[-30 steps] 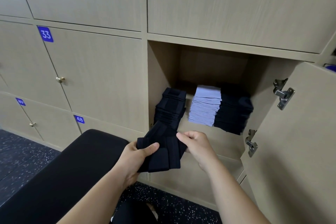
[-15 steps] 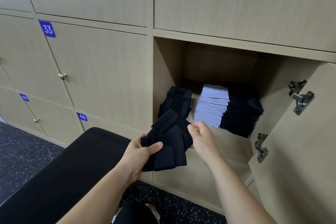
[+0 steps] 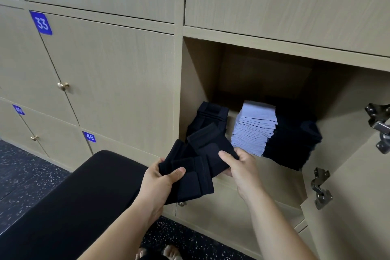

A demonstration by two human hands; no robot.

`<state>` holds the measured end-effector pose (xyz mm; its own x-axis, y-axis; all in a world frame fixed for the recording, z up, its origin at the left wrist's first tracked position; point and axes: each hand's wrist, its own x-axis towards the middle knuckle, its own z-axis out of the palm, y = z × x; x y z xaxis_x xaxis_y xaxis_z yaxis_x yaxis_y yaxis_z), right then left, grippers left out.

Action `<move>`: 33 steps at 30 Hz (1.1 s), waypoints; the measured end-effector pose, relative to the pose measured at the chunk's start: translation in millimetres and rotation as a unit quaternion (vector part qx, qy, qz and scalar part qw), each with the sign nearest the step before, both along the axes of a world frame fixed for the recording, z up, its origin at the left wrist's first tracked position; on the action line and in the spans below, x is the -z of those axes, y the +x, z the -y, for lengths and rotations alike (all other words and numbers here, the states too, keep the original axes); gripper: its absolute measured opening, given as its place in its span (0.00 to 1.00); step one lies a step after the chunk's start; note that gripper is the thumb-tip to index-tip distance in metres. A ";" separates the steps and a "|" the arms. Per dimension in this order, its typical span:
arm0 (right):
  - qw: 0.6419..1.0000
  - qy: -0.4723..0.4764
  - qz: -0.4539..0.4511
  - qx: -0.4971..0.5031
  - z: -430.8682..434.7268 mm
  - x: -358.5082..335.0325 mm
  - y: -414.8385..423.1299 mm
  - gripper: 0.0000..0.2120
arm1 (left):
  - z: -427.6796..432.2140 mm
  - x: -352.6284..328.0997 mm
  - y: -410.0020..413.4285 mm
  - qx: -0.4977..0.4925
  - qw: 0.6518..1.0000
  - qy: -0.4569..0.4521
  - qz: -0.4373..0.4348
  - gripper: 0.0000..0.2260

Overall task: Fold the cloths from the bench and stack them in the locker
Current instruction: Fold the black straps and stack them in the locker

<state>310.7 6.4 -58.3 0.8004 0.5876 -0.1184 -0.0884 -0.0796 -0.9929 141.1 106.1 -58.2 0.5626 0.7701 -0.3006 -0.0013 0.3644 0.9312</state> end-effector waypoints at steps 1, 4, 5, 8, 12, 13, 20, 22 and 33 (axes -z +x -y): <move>1.000 -0.001 -0.006 0.008 -2.7 2.7 4.8 0.07 | -2.6 1.5 1.1 -0.001 1.000 -0.001 -0.001 0.09; 1.000 -0.005 -0.025 0.014 -11.6 9.0 19.0 0.04 | -8.8 6.3 4.2 0.004 1.000 -0.003 -0.005 0.09; 0.999 -0.005 -0.030 0.014 -14.8 10.2 23.6 0.03 | -10.5 8.0 4.8 0.007 1.000 -0.004 -0.006 0.08; 0.999 0.007 -0.045 0.029 -27.5 9.0 39.8 0.03 | -15.0 14.8 6.3 0.011 1.000 -0.005 -0.005 0.07; 0.998 0.001 -0.049 0.031 -52.7 1.5 65.3 0.05 | -18.9 25.9 6.5 0.016 1.000 -0.010 -0.004 0.08; 0.998 0.000 -0.055 0.026 -59.3 0.1 71.7 0.05 | -20.0 28.4 6.5 0.017 1.000 -0.010 -0.005 0.08; 0.999 -0.021 -0.039 0.019 -101.9 -2.0 111.3 0.06 | -34.1 44.7 7.4 0.030 1.000 -0.010 0.001 0.08; 0.999 -0.038 -0.025 0.021 -108.5 -1.3 115.5 0.05 | -36.9 46.5 8.8 0.034 0.999 -0.007 0.001 0.08; 0.993 -0.072 0.057 0.073 -130.6 18.8 128.8 0.07 | -45.7 51.2 10.8 0.040 0.999 -0.024 0.019 0.14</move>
